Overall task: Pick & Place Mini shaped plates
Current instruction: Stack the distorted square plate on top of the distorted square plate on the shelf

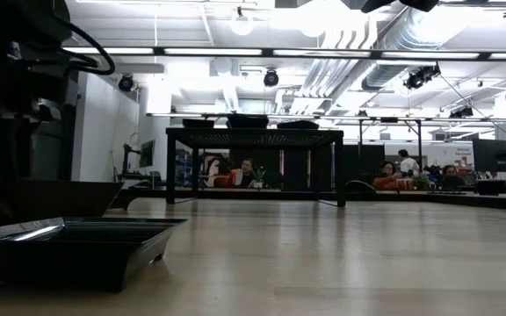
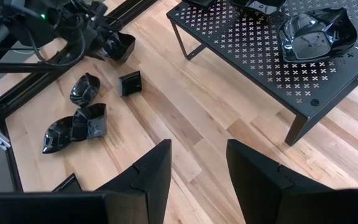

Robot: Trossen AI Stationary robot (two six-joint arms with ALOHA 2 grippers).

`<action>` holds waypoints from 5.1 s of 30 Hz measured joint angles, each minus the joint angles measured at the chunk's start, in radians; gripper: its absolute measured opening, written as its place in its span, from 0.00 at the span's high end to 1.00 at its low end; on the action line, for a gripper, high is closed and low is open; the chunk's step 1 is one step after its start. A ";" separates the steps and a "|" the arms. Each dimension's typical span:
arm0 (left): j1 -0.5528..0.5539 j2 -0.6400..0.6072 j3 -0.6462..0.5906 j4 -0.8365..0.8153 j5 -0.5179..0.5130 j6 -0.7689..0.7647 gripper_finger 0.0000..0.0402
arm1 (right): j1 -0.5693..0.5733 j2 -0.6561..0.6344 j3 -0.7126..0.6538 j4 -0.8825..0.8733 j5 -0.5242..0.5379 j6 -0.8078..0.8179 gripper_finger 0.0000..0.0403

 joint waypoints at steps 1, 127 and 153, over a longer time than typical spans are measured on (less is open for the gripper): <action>0.000 0.000 0.000 -0.009 -0.012 -0.009 0.69 | 0.000 0.000 0.000 0.000 0.000 -0.003 0.63; 0.580 0.580 1.021 0.070 -0.035 0.750 1.00 | 0.000 0.000 0.000 0.000 0.003 -0.045 0.63; 0.668 0.734 1.196 0.151 -0.029 0.896 1.00 | 0.000 0.000 0.000 -0.005 0.018 -0.046 0.63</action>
